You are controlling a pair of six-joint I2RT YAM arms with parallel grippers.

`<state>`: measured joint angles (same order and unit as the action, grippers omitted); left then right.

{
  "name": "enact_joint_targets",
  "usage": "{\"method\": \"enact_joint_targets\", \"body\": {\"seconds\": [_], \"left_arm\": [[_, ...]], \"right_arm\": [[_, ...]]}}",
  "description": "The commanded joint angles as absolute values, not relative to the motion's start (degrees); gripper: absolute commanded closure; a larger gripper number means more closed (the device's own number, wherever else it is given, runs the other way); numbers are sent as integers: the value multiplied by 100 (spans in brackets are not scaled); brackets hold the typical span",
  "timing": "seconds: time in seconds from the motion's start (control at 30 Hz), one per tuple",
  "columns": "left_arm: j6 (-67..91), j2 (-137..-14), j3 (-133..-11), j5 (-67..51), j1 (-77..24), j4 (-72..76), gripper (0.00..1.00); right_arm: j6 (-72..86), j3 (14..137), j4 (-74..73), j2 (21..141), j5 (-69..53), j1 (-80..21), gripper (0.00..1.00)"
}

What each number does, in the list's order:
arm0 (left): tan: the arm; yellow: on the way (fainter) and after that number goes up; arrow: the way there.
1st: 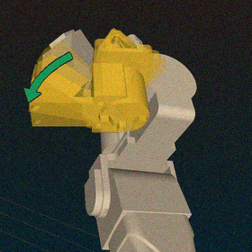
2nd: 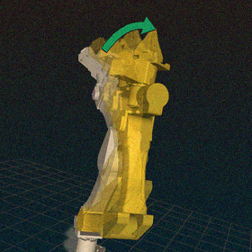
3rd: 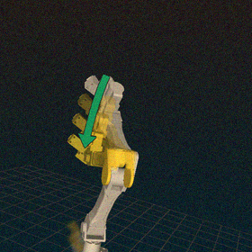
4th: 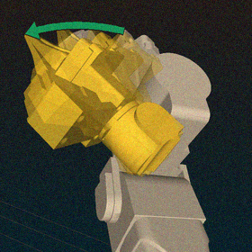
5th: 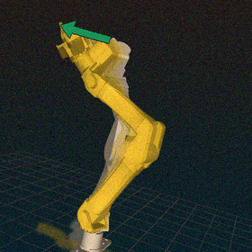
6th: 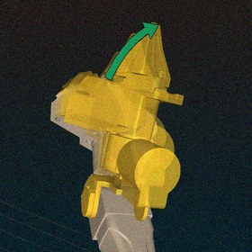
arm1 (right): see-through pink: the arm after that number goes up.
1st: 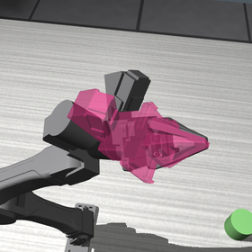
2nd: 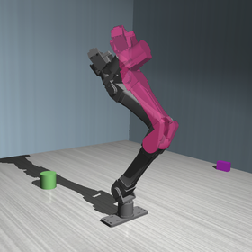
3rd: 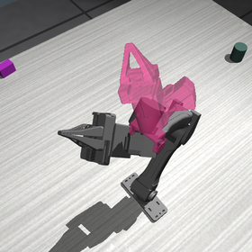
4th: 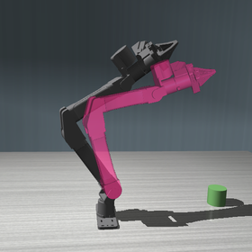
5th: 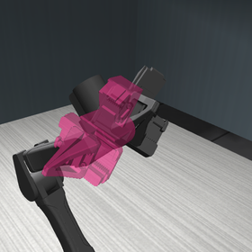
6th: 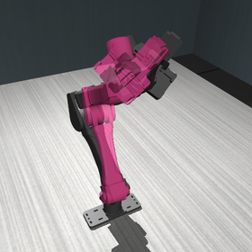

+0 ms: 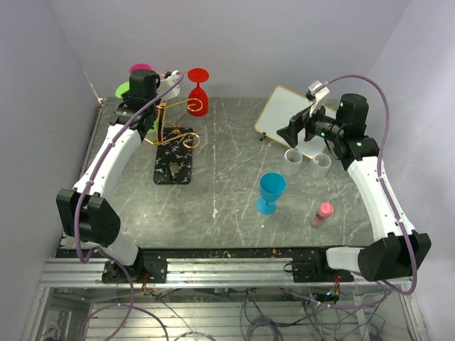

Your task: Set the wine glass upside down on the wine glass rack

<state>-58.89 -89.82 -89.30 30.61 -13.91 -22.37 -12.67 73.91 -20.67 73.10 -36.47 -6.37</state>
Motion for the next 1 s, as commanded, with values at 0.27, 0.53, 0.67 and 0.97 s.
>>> {"method": "enact_joint_targets", "body": {"seconds": [0.27, 0.53, 0.67, 0.97], "left_arm": [[-6374, -8584, -8627, 3085, -1318, -2653, 93], [-6583, -8461, -8544, 2927, -1316, -2645, 93], [-6601, -8466, -8596, 3035, -1318, -2593, 93], [-6698, -8632, -8592, 3364, -1316, -2207, 93]], "right_arm": [[-1160, 7289, -1860, 7153, -3802, -512, 0], [-1108, 7269, -1832, 7121, -3867, -468, 0], [-1082, 7262, -1816, 7111, -3896, -454, 0], [-1042, 7242, -1799, 7067, -3948, -424, 0]]}}
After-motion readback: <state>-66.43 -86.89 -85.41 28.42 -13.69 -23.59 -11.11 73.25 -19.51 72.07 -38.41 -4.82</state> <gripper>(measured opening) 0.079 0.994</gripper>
